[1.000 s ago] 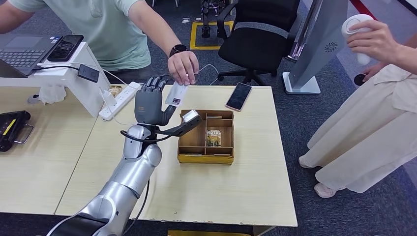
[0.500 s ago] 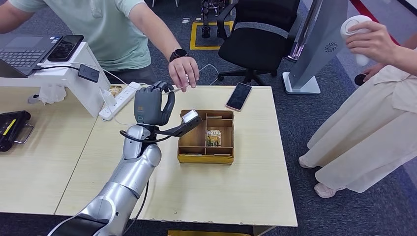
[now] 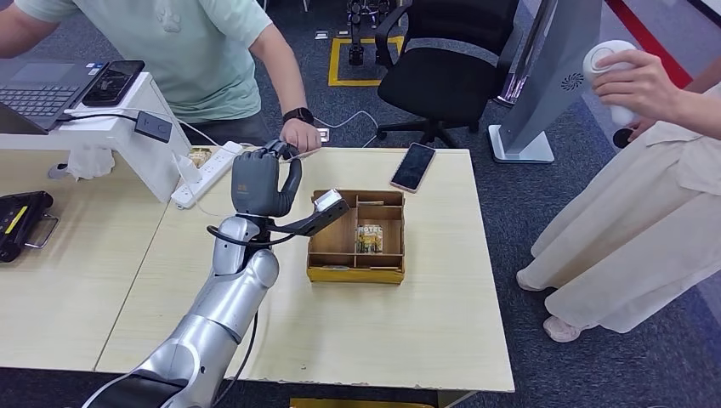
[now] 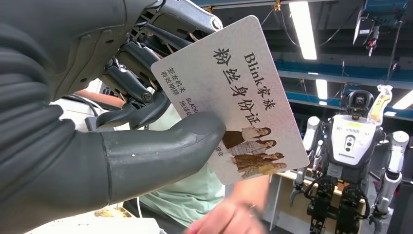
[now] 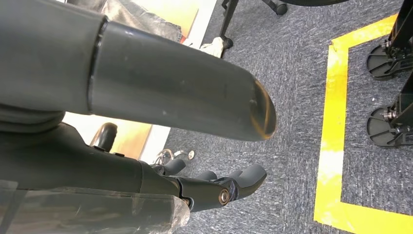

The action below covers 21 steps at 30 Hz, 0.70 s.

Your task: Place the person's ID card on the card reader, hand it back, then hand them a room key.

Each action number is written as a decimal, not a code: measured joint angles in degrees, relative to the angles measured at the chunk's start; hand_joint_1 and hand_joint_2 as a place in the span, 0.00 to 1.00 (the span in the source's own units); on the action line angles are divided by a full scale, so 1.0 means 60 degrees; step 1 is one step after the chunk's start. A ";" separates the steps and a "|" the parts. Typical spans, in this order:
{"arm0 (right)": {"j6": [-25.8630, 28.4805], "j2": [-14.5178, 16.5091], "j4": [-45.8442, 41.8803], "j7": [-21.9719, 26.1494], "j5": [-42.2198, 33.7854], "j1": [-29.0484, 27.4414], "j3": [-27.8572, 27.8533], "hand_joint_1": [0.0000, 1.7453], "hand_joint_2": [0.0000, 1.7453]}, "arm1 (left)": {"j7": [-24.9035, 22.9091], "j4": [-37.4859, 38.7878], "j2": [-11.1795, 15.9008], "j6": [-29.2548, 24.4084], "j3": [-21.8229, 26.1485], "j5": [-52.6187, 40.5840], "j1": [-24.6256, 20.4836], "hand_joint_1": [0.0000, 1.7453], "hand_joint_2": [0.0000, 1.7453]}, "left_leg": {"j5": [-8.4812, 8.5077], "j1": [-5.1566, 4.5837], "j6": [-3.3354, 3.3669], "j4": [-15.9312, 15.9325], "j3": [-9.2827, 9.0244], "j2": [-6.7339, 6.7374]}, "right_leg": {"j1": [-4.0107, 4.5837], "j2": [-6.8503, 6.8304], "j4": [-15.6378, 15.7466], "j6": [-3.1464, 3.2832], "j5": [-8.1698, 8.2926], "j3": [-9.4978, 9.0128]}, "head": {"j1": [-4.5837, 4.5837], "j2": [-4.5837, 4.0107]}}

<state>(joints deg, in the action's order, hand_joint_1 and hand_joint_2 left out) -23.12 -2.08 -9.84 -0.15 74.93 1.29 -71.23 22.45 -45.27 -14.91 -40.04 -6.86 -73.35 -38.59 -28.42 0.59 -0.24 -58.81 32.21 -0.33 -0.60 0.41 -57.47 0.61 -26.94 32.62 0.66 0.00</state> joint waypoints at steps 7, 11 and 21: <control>0.0000 0.0000 0.0000 0.0000 0.0000 0.0000 -0.0002 0.00 0.00 | 0.0000 0.0000 0.0000 0.0000 0.0000 0.0000 0.0000 0.98 1.00 | 0.0000 0.0000 0.0000 0.0000 0.0000 0.0000 | 0.0000 0.0000 0.0000 0.0000 0.0000 0.0000 | 0.0000 0.0000; 0.0000 0.0000 0.0000 0.0000 0.0000 0.0000 -0.0001 0.00 0.00 | 0.0000 0.0000 0.0000 0.0000 0.0001 0.0000 0.0000 0.98 1.00 | 0.0000 0.0000 0.0000 0.0000 0.0000 0.0000 | 0.0000 0.0000 0.0000 0.0000 0.0000 0.0000 | 0.0000 0.0000; 0.0000 0.0000 0.0000 0.0000 0.0000 0.0000 0.0000 0.00 0.00 | 0.0001 0.0000 0.0000 0.0000 0.0004 -0.0001 0.0000 0.98 1.00 | 0.0000 0.0000 0.0000 0.0000 0.0000 0.0000 | 0.0000 0.0000 0.0000 0.0000 0.0000 0.0000 | 0.0000 0.0000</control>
<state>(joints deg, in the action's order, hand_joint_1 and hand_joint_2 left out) -23.12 -2.08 -9.84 -0.15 74.93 1.29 -71.23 22.45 -45.27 -14.91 -40.04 -6.84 -73.36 -38.59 -28.42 0.59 -0.24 -58.81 32.21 -0.33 -0.60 0.41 -57.47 0.61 -26.94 32.62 0.66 0.00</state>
